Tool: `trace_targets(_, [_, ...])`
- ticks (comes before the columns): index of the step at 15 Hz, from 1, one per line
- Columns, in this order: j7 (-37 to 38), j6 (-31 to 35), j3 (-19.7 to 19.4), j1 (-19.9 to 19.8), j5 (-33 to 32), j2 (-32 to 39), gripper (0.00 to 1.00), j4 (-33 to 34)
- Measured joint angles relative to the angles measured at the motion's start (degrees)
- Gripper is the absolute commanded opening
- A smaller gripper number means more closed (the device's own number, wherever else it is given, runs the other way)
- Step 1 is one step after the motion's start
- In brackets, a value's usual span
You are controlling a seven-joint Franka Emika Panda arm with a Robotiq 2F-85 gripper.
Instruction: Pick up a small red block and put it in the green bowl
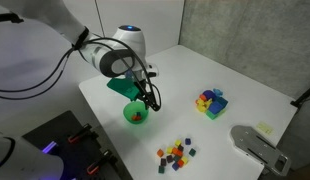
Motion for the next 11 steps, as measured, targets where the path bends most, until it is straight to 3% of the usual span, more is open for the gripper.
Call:
trace_targets(6, [6.6, -21.8, -2.9, 0.1, -1.5, -13.8, 1.0, 0.2])
trace_targets(11, [6.6, -29.4, -4.2, 0.1, -1.5, -20.5, 1.0, 0.2])
